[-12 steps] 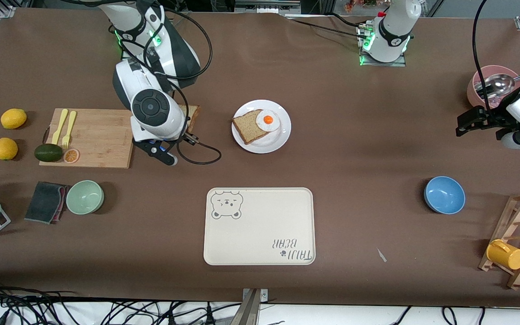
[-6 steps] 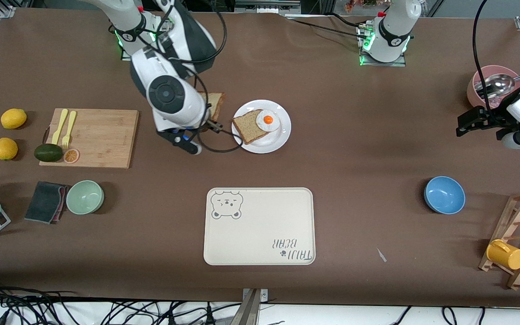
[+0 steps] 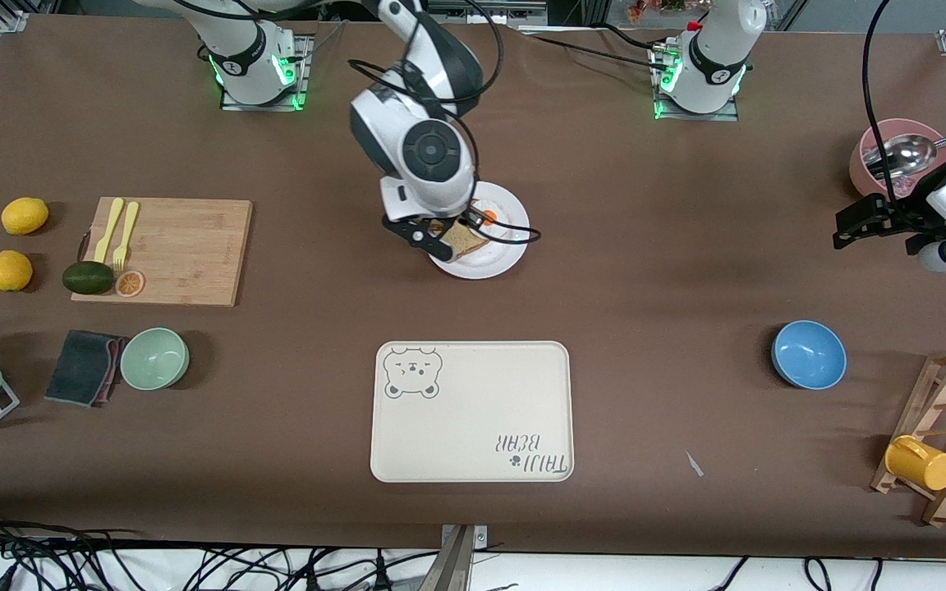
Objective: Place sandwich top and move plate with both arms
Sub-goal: 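Lift the bread slice and carry it to the white plate, then lower the bread onto the egg slice and open the right gripper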
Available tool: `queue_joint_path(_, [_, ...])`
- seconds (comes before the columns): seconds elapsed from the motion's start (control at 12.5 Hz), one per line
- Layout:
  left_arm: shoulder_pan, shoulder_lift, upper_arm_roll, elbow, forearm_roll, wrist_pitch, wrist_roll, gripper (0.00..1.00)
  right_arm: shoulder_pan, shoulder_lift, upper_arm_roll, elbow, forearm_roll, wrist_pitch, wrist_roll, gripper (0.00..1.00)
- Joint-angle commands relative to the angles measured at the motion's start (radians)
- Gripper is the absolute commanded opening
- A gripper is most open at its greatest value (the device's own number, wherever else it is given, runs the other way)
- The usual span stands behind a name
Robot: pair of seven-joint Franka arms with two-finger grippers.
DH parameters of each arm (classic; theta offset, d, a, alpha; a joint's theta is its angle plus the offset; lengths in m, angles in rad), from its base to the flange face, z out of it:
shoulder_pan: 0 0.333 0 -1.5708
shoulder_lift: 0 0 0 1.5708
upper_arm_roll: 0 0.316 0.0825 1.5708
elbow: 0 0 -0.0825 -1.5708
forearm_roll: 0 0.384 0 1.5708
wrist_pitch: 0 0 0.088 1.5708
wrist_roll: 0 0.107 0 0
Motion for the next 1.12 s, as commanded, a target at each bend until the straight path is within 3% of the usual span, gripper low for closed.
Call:
queue_joint_path(0.0, [0.01,0.004,-0.003,0.016,-0.006,0.001,0.014,1.0,0.006,0.037,-0.009,0.047,-0.021,0.013,0.028,0.0])
queue_joint_path(0.72, [0.022,0.012,-0.001,0.008,-0.006,0.003,0.002,1.0,0.006,0.051,-0.012,0.049,-0.024,0.071,0.055,0.0])
queue_joint_path(1.04, [0.026,0.012,-0.001,0.013,-0.006,0.001,0.002,1.0,0.042,0.068,-0.01,0.049,-0.089,0.087,0.055,0.0])
